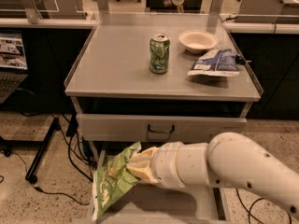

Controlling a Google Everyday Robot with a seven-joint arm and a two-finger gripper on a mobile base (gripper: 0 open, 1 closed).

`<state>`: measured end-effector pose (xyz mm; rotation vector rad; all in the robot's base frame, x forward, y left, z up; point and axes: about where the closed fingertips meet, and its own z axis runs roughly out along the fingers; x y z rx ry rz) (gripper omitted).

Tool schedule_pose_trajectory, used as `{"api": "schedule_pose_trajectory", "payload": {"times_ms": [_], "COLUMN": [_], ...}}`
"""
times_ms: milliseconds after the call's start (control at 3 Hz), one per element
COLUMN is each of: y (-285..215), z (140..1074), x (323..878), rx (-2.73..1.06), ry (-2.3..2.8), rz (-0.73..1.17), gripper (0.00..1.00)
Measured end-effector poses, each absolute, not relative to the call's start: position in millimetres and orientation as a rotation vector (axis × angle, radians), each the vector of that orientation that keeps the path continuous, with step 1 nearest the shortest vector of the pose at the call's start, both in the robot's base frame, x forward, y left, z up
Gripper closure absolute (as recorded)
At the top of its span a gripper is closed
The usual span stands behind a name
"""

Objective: Pick green jalapeno chip bag from middle drawer and place on counter

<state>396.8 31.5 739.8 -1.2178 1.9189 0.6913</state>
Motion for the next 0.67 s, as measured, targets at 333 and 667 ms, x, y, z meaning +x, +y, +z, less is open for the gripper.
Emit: {"api": "schedule_pose_trajectory", "payload": {"times_ms": [333, 667], "y": [36, 28], "z": [805, 860], "x": [391, 390], "rx": [-1.262, -1.261], "ry": [1.733, 1.608], "rz": [0.657, 0.597], "gripper": [1.00, 1.00]}}
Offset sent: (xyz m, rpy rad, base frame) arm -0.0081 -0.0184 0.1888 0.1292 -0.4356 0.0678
